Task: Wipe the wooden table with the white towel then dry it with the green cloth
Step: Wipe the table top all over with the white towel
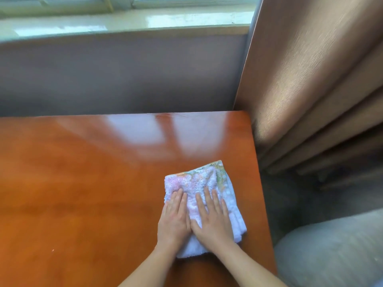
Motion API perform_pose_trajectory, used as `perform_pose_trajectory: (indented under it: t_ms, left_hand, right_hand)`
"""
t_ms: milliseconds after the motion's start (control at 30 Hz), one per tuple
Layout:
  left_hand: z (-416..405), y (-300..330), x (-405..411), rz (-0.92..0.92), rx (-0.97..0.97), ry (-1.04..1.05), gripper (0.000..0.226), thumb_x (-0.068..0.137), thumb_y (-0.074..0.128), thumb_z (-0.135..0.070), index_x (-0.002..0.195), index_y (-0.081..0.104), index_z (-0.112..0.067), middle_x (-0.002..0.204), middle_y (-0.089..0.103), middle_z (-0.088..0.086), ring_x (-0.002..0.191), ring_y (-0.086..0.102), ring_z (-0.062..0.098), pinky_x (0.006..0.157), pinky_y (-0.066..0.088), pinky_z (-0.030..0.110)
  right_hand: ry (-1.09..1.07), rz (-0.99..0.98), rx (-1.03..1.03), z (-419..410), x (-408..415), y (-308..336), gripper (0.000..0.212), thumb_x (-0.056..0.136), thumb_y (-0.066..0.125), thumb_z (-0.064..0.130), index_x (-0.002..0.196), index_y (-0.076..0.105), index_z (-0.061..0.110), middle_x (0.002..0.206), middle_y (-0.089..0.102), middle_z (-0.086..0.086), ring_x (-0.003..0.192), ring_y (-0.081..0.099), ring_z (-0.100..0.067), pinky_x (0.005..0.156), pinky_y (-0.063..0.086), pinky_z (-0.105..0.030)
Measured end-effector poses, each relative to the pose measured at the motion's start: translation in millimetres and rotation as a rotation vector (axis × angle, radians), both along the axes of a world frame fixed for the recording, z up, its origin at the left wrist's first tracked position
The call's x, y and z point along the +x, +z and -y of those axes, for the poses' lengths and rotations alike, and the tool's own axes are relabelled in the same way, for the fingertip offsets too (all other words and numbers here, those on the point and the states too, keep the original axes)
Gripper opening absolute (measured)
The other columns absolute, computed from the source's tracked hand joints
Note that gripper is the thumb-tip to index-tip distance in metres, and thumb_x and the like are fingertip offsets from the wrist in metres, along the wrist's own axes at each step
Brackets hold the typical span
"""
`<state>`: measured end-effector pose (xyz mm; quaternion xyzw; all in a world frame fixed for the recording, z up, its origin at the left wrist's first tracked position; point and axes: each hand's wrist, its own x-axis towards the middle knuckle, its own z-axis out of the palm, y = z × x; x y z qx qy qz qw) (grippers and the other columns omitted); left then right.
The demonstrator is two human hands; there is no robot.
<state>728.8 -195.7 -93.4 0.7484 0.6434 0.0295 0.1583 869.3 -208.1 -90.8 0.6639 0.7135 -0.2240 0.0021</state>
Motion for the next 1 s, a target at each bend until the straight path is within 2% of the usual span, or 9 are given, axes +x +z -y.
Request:
perform_pose_trajectory:
  t_ms: [100, 267, 567, 767, 900, 967, 1000]
  left_hand:
    - [4.0, 3.6, -1.5, 0.015, -0.037, 0.027, 0.055, 0.082, 0.04, -0.024, 0.131, 0.056, -0.006, 0.145, 0.044, 0.008, 0.133, 0.043, 0.024, 0.107, 0.035, 0.038]
    - [-3.2, 2.7, 5.9, 0.083, -0.08, 0.075, 0.058, 0.08, 0.042, -0.022, 0.134, 0.051, -0.005, 0.147, 0.041, 0.009, 0.138, 0.033, 0.022, 0.11, 0.023, 0.036]
    - [-38.0, -9.5, 5.9, 0.153, 0.031, 0.088, 0.057, 0.081, 0.043, -0.019, 0.136, 0.045, -0.006, 0.148, 0.04, 0.009, 0.139, 0.03, 0.023, 0.11, 0.024, 0.04]
    - [-108.2, -11.5, 3.9, 0.12, 0.067, 0.094, 0.055, 0.082, 0.044, -0.023, 0.133, 0.05, -0.004, 0.146, 0.043, 0.011, 0.136, 0.035, 0.024, 0.109, 0.024, 0.041]
    - [-168.6, -8.8, 4.3, 0.089, 0.055, 0.055, 0.055, 0.084, 0.04, -0.027, 0.13, 0.054, -0.002, 0.143, 0.046, 0.013, 0.133, 0.043, 0.029, 0.106, 0.034, 0.047]
    - [-203.2, -1.4, 5.7, 0.09, -0.004, 0.023, 0.058, 0.086, 0.036, -0.03, 0.136, 0.048, -0.003, 0.148, 0.039, 0.012, 0.137, 0.036, 0.028, 0.109, 0.031, 0.051]
    - [-222.0, 3.4, 5.8, 0.086, -0.04, 0.008, 0.059, 0.09, 0.033, -0.031, 0.142, 0.04, -0.005, 0.154, 0.03, 0.01, 0.142, 0.026, 0.025, 0.114, 0.024, 0.048]
  right_hand:
    - [-0.021, 0.01, 0.05, 4.5, -4.8, -1.5, 0.07, 0.083, 0.044, 0.048, 0.147, 0.043, 0.02, 0.158, 0.03, -0.009, 0.147, 0.018, -0.026, 0.114, 0.017, -0.047]
    - [0.012, 0.009, 0.076, -9.2, -2.9, -5.7, 0.067, 0.084, 0.042, 0.046, 0.146, 0.045, 0.02, 0.157, 0.031, -0.009, 0.146, 0.02, -0.026, 0.113, 0.017, -0.049]
    - [0.003, -0.03, 0.164, -43.7, -5.1, -12.9, 0.065, 0.086, 0.043, 0.044, 0.147, 0.042, 0.021, 0.159, 0.028, -0.008, 0.148, 0.019, -0.026, 0.115, 0.018, -0.049]
    - [-0.033, -0.037, 0.19, -116.6, -10.5, -13.8, 0.063, 0.087, 0.039, 0.046, 0.146, 0.044, 0.025, 0.157, 0.032, -0.004, 0.146, 0.024, -0.024, 0.115, 0.016, -0.047]
    - [-0.099, -0.007, 0.18, -172.0, -14.2, -14.7, 0.063, 0.088, 0.036, 0.049, 0.147, 0.041, 0.029, 0.158, 0.03, -0.002, 0.147, 0.021, -0.022, 0.116, 0.009, -0.044]
    - [-0.139, -0.002, 0.178, -201.3, -14.6, -11.8, 0.064, 0.089, 0.032, 0.05, 0.149, 0.037, 0.031, 0.161, 0.023, 0.0, 0.149, 0.014, -0.021, 0.117, 0.002, -0.043]
    - [-0.163, -0.002, 0.163, -217.5, -15.3, -10.8, 0.063, 0.09, 0.03, 0.051, 0.151, 0.032, 0.033, 0.162, 0.017, 0.002, 0.15, 0.008, -0.02, 0.117, -0.001, -0.043]
